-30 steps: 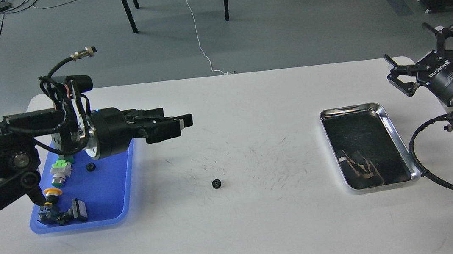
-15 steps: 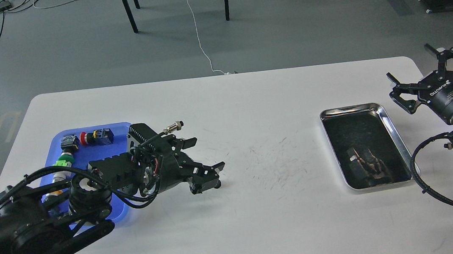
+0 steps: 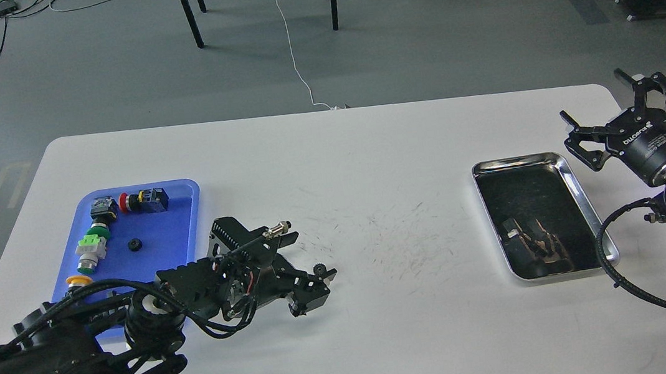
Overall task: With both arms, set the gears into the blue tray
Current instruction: 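Swing the left gripper from the blue tray toward the gear, then lower the left gripper and grasp the second black gear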
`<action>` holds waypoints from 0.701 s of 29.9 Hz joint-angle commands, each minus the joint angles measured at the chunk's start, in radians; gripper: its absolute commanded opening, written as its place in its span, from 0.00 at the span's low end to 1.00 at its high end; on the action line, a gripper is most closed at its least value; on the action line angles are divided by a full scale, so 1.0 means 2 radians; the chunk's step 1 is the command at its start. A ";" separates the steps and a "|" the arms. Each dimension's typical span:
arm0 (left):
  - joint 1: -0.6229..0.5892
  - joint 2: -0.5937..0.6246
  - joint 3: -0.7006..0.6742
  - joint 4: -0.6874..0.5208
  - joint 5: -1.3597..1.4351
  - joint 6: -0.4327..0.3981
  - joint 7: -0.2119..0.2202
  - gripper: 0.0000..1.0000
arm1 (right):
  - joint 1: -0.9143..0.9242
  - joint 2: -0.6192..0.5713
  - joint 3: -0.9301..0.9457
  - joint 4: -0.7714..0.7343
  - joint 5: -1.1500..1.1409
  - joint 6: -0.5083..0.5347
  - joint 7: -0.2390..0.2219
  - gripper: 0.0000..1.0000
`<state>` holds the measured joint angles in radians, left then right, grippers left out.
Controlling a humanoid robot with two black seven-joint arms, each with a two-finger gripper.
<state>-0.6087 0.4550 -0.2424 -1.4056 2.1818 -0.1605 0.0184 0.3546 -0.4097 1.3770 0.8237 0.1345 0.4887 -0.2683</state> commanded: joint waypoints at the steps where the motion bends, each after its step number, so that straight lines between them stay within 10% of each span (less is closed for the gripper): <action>1: 0.003 -0.006 0.000 0.011 0.000 0.000 0.001 0.92 | 0.000 0.000 -0.002 0.001 -0.001 0.000 0.000 0.98; 21: 0.021 -0.046 0.000 0.055 0.000 0.013 0.000 0.50 | 0.000 0.001 0.000 -0.001 -0.001 0.000 0.000 0.98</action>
<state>-0.5734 0.3638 -0.2415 -1.2971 2.1817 -0.1339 0.0185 0.3544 -0.4080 1.3776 0.8236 0.1335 0.4887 -0.2685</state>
